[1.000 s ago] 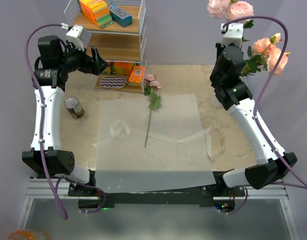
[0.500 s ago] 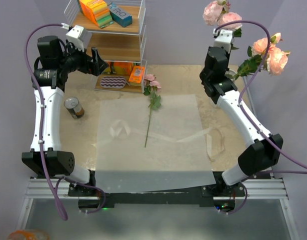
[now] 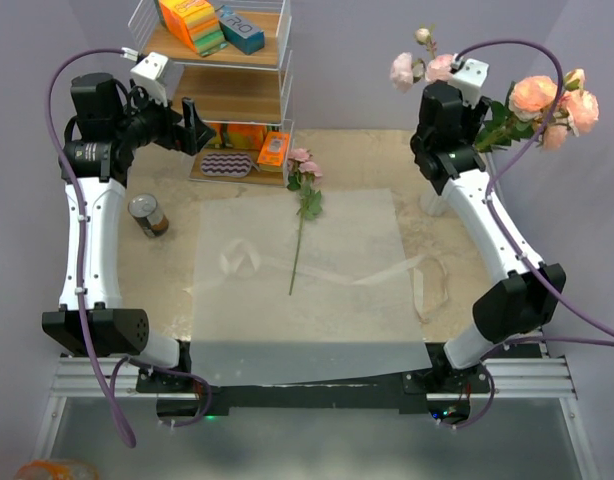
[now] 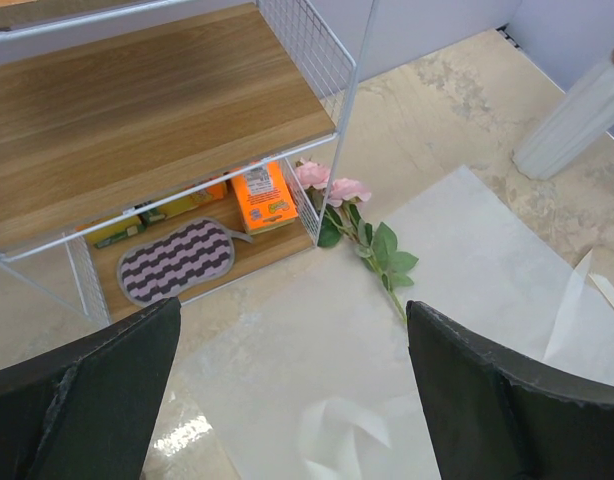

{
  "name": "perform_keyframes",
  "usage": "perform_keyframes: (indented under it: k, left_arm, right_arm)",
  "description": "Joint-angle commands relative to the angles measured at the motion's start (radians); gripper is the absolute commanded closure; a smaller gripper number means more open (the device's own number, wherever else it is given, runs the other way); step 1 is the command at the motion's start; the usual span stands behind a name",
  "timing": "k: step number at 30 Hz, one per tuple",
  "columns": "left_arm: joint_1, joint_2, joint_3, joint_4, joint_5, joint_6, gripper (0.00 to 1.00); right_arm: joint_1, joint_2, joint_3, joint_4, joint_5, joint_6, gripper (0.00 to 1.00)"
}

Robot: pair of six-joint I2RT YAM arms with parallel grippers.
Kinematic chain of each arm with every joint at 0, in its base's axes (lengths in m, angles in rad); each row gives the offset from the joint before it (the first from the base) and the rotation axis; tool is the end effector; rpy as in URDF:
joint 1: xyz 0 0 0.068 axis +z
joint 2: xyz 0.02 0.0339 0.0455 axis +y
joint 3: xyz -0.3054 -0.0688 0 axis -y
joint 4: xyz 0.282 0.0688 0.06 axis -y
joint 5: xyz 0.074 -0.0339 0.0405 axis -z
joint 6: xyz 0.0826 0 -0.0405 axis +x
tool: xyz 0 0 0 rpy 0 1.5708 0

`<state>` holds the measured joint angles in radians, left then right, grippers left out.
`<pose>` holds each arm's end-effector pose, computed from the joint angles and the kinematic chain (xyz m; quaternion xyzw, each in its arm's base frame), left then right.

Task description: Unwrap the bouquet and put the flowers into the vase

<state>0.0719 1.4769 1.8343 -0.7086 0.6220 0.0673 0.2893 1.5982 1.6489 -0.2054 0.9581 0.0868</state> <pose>0.3696 -0.0216 0.5239 0.1735 0.7808 -0.2123 0.5614 0.4285 0.0571 0.4743 0.2301 0.7010 -0.2361 0.6324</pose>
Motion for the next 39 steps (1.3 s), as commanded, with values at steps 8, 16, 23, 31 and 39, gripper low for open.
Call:
perform_keyframes:
  k: [8,16,23,31,39]
  left_arm:
    - [0.006,-0.029,0.014,-0.009,0.013,0.020,0.01]
    - [0.008,-0.015,0.042,-0.031,0.030,0.011,0.01]
    - [0.006,-0.023,0.045,-0.029,0.009,0.005,0.01]
    - [0.008,-0.024,0.049,-0.025,0.001,0.008,0.01]
    - [0.008,-0.046,0.016,-0.015,-0.011,0.029,0.01]
  right_arm:
    - [0.043,-0.268,-0.144,0.176,-0.275,0.009,0.42]
    - [0.224,-0.337,-0.104,0.268,-0.734,-0.193,0.36]
    - [0.339,-0.195,-0.031,0.064,-0.843,-0.174,0.36]
    - [0.485,0.055,-0.029,-0.023,-0.636,-0.003,0.25]
    - [0.508,0.451,0.230,-0.278,-0.348,0.269,0.12]
